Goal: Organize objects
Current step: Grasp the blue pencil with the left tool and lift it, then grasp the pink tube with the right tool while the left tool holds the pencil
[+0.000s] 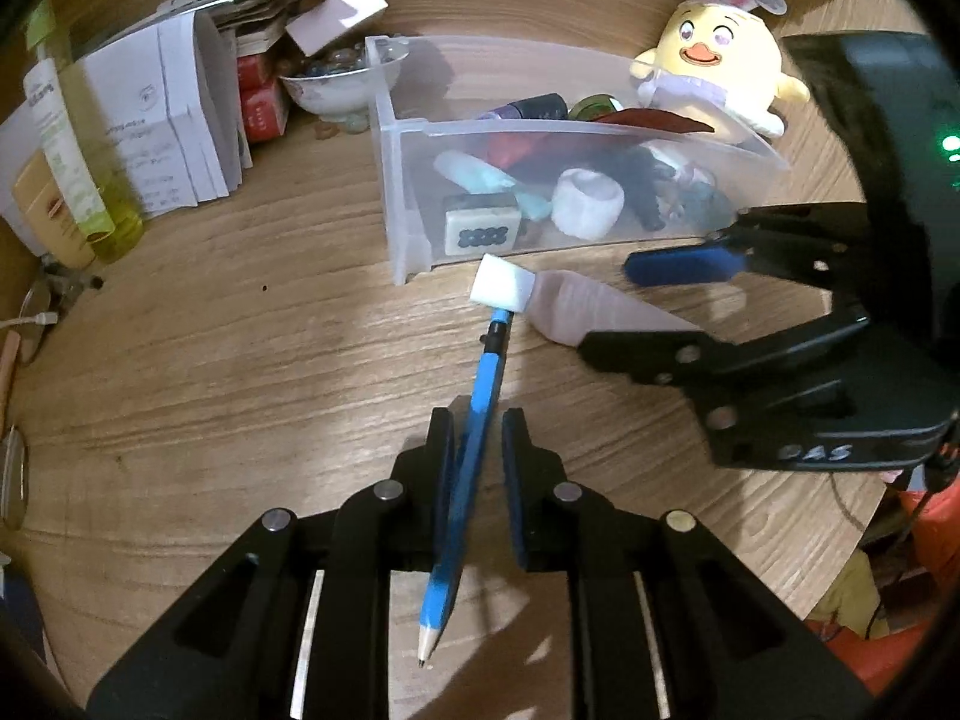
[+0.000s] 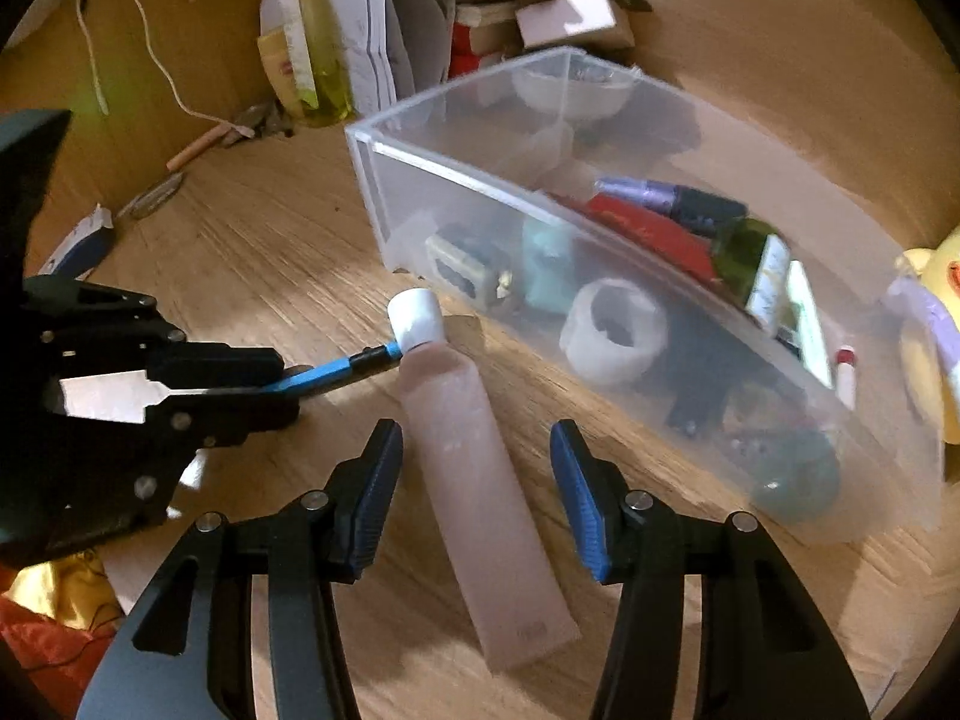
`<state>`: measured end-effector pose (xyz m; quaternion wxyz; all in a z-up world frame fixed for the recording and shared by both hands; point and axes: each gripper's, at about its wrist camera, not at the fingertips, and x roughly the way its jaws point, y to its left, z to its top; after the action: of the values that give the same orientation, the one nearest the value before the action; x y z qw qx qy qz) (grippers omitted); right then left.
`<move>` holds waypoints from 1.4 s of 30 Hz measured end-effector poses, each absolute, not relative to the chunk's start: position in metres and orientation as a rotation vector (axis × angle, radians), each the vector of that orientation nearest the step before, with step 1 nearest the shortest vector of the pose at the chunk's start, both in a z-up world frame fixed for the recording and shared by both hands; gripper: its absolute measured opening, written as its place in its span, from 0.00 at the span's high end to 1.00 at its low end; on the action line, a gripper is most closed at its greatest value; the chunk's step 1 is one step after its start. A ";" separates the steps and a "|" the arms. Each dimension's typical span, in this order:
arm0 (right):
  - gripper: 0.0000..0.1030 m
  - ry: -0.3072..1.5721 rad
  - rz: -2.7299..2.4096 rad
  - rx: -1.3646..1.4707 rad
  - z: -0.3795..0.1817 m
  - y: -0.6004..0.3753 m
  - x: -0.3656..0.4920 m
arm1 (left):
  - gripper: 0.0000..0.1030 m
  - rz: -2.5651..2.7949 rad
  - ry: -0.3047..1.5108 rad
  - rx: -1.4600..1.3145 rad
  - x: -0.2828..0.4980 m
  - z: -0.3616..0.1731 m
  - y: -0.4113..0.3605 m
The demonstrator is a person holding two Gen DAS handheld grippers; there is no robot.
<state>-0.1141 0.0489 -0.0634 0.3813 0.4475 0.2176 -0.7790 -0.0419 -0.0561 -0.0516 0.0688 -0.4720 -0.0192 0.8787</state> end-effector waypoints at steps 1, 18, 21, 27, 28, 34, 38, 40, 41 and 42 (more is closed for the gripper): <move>0.53 0.555 -1.995 1.128 -0.063 0.048 -0.114 | 0.85 2.645 -0.060 -1.421 -0.043 -0.052 -0.056; 0.94 0.470 -2.021 1.097 -0.057 0.066 -0.101 | 0.58 2.630 -0.013 -1.421 -0.064 -0.052 -0.040; 0.94 0.452 -2.042 1.066 -0.049 0.077 -0.096 | 0.58 2.643 0.010 -1.420 -0.072 -0.053 -0.037; 0.94 0.384 -2.079 1.028 -0.033 0.093 -0.095 | 0.92 2.675 0.082 -1.406 -0.075 -0.054 -0.034; 0.94 0.373 -2.081 1.026 -0.032 0.096 -0.096 | 0.92 2.669 0.076 -1.406 -0.073 -0.054 -0.034; 0.94 0.322 -2.099 1.015 -0.028 0.104 -0.100 | 0.92 2.698 0.061 -1.387 -0.060 -0.050 -0.035; 0.94 0.326 -2.106 1.024 -0.030 0.106 -0.100 | 0.92 2.734 0.014 -1.319 -0.051 -0.034 -0.039; 0.94 0.334 -2.102 1.037 -0.031 0.104 -0.099 | 0.92 2.750 -0.008 -1.283 -0.048 -0.024 -0.041; 0.93 0.339 -2.102 1.042 -0.031 0.103 -0.099 | 0.92 2.759 -0.016 -1.267 -0.046 -0.020 -0.042; 0.91 0.357 -2.092 1.051 -0.032 0.098 -0.099 | 0.92 2.764 -0.020 -1.255 -0.045 -0.017 -0.044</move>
<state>-0.0991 0.0984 -0.0316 0.3773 0.4110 0.1395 -0.8181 -0.0445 -0.0438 -0.0166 0.0532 -0.4128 -0.0064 0.9093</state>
